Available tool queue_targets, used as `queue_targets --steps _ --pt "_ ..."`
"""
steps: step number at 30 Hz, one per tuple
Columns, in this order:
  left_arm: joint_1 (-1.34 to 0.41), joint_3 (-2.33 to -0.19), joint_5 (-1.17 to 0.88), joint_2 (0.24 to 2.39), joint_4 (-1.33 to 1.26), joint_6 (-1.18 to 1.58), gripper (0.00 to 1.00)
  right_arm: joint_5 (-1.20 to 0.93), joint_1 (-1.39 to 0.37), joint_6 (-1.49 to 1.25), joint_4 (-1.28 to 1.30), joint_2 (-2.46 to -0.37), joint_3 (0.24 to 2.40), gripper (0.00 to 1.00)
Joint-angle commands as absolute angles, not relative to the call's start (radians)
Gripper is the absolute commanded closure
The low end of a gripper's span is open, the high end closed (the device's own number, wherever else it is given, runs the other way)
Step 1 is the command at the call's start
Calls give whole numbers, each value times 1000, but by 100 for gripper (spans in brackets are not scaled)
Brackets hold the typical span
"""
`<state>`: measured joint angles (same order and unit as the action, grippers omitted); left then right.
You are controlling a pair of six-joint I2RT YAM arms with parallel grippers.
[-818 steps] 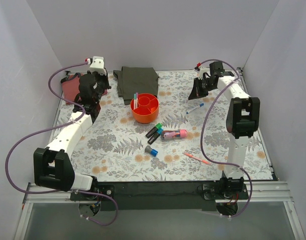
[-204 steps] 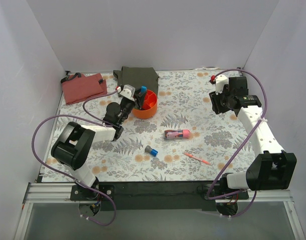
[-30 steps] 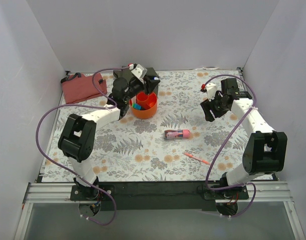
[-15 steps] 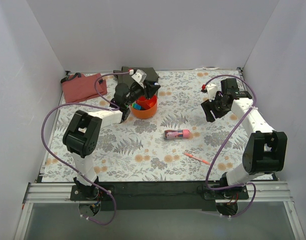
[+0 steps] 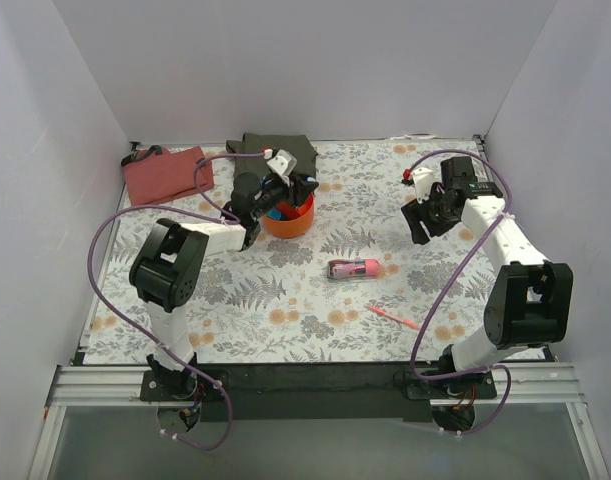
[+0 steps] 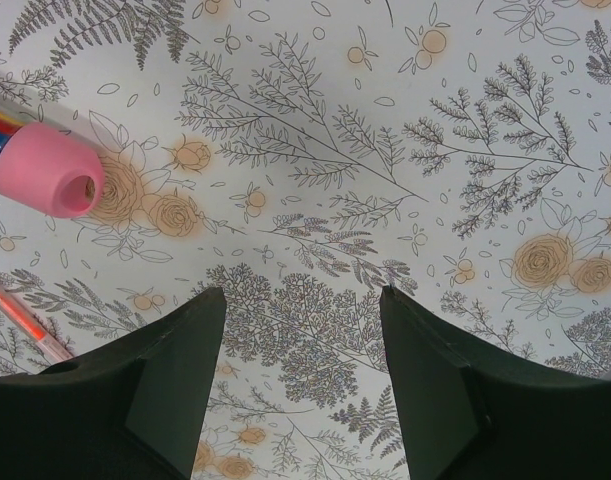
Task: Sort the stationery into containers
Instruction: Place the stationery in the storage box, then pick up the stationery from the center of the board.
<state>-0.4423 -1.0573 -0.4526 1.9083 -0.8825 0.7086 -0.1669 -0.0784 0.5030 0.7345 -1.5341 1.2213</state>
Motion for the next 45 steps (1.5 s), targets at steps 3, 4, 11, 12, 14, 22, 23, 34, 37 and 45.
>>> queue_targets --steps 3,4,11,12,14,22,23,34,37,45 --pt "-440 -1057 -460 1928 -856 657 100 -181 -78 503 738 -1536 1236 28" --pt "-440 -1060 -460 1930 -850 655 98 -183 -78 503 736 -1534 1233 28" --pt "-440 -1072 -466 1922 -796 621 64 -193 -77 500 730 -1532 1220 28" --pt "-440 -1074 -465 1921 -790 618 59 -193 -78 500 729 -1532 1221 28" --pt "-440 -1077 -462 1910 -781 609 47 -196 -78 500 730 -1535 1232 28" --pt "-440 -1120 -486 1741 -671 542 27 -213 -78 499 721 -1540 1262 28" --pt "-440 -1129 -492 1720 -649 531 27 -215 -80 499 718 -1539 1266 28" --pt "-443 -1330 -728 1493 -75 356 22 -388 -78 584 771 -1471 1329 29" --pt "-466 -1402 -750 1512 166 354 20 -443 -78 618 798 -1402 1292 28" --pt "-716 -1658 -562 1755 616 177 20 -485 -38 634 836 -1197 1175 27"
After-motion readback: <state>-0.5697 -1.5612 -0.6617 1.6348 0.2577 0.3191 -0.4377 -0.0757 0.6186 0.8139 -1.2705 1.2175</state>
